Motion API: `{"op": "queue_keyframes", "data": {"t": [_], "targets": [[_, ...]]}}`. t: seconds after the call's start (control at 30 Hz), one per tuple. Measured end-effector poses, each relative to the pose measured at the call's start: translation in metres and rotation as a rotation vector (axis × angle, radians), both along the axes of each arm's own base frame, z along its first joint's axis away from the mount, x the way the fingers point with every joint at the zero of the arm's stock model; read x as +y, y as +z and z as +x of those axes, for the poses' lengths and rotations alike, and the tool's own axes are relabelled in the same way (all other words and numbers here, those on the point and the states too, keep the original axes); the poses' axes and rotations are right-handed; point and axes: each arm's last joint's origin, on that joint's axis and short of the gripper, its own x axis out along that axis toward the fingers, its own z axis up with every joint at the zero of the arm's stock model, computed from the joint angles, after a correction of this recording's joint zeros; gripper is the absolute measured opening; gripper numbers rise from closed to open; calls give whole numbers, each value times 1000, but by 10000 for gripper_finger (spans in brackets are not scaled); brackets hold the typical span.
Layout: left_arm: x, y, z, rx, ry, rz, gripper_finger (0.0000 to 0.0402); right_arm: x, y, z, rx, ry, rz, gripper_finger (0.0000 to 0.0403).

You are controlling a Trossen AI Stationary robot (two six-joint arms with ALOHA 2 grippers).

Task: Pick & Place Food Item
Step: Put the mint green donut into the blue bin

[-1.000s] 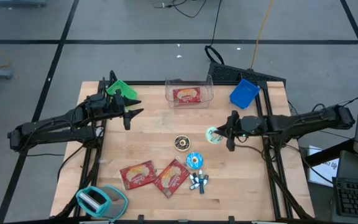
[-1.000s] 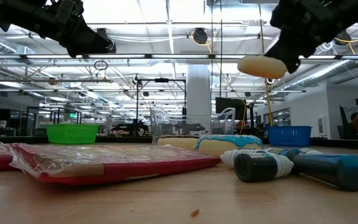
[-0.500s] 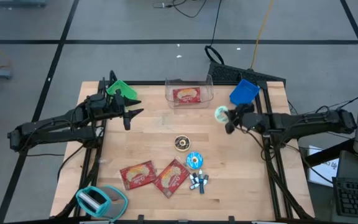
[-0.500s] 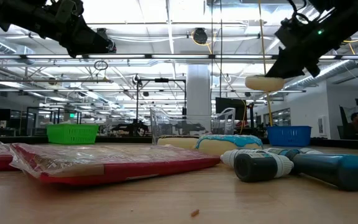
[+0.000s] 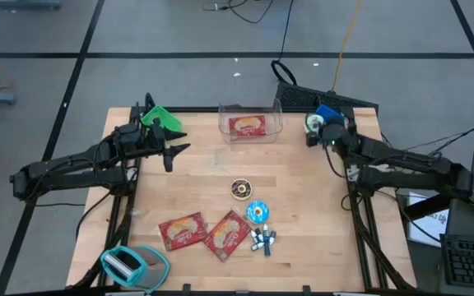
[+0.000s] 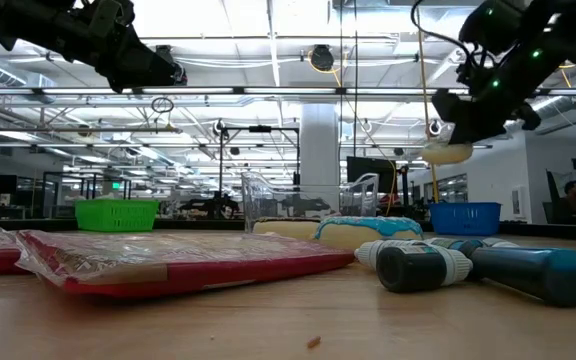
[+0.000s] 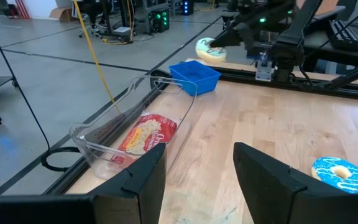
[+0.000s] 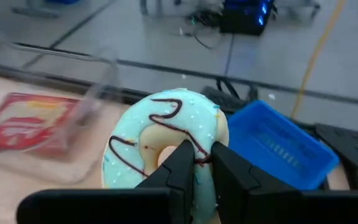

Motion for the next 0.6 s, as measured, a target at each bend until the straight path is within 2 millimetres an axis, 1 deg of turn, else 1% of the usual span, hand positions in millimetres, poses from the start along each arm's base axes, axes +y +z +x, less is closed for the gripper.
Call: {"op": "queue_keyframes", "data": {"t": [0.17, 0.4, 0.47, 0.6], "targets": [[0, 0, 0, 0, 0, 0, 186, -22, -3, -13, 1, -68, 60, 36], [0, 0, 0, 0, 0, 0, 186, -43, -13, -23, 43, -159, 110, 35], [0, 0, 0, 0, 0, 0, 186, -47, -20, -23, 43, -171, 101, 33], [0, 0, 0, 0, 0, 0, 186, -52, -39, -25, 28, -184, 72, 27]]}}
